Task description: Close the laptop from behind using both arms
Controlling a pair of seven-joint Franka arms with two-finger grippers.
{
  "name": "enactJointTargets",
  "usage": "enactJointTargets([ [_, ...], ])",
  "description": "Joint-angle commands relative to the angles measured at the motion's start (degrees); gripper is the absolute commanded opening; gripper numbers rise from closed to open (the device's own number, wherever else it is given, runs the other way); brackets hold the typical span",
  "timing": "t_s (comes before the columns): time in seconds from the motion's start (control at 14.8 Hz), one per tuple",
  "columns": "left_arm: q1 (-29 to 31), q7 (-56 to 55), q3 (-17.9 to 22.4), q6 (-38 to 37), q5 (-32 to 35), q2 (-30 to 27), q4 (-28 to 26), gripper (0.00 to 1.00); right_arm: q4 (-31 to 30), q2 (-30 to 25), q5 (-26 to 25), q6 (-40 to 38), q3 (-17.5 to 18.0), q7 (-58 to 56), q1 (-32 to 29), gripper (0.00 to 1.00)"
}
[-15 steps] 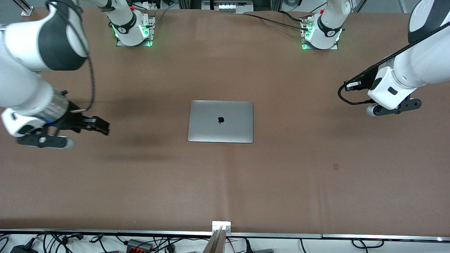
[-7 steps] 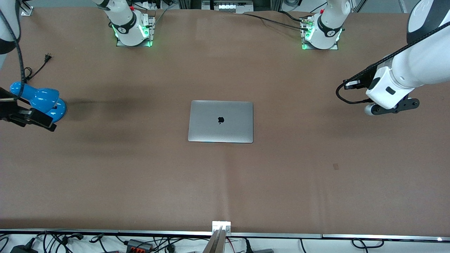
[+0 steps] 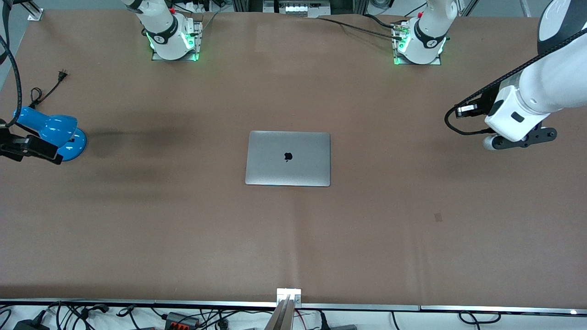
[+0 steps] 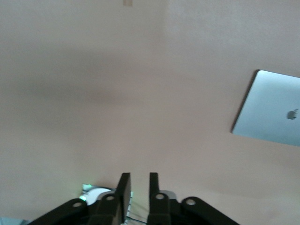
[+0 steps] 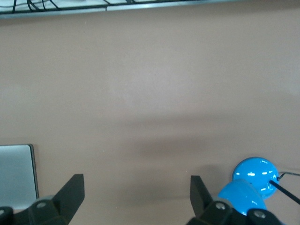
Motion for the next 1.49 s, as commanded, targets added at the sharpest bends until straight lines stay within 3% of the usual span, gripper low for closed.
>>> enactJointTargets([
  [0.0,0.5,9.1,3.2,5.9,1.7,-5.0,-7.0,0.99,-7.6,-5.9,-2.3,1.2,1.4,-0.1,-0.5,1.0],
  [0.2,0.5,10.5,5.5,15.4,0.9,-13.8,-19.4,1.0,-12.1,-9.1,-2.8,2.4,1.6,-0.1,-0.5,1.0],
  [0.34,0.5,10.5,6.9,18.2,-0.7,-15.8,-22.6,1.0,-13.9,-10.8,-2.9,2.8,1.6,-0.2,-0.1,1.0],
  [0.68,-1.1,12.6,10.0,18.2,-0.6,-14.0,-19.5,1.0,-18.0,-14.0,-3.0,3.0,1.4,-1.5,-0.3,1.0],
  [1.01,-1.8,14.6,11.1,16.4,-2.3,-17.8,-23.2,1.0,-18.1,-14.7,-3.0,2.3,1.5,-1.5,-0.3,1.0],
  [1.22,-7.9,14.6,17.8,16.3,-3.4,-17.9,-23.3,1.0,-18.0,-15.2,-3.0,0.6,1.6,-1.5,-0.2,1.0],
  [1.42,-7.7,14.6,17.2,16.2,-3.1,-17.7,-23.1,1.0,-18.7,-15.8,-3.1,0.9,1.5,-1.0,-0.2,1.0],
])
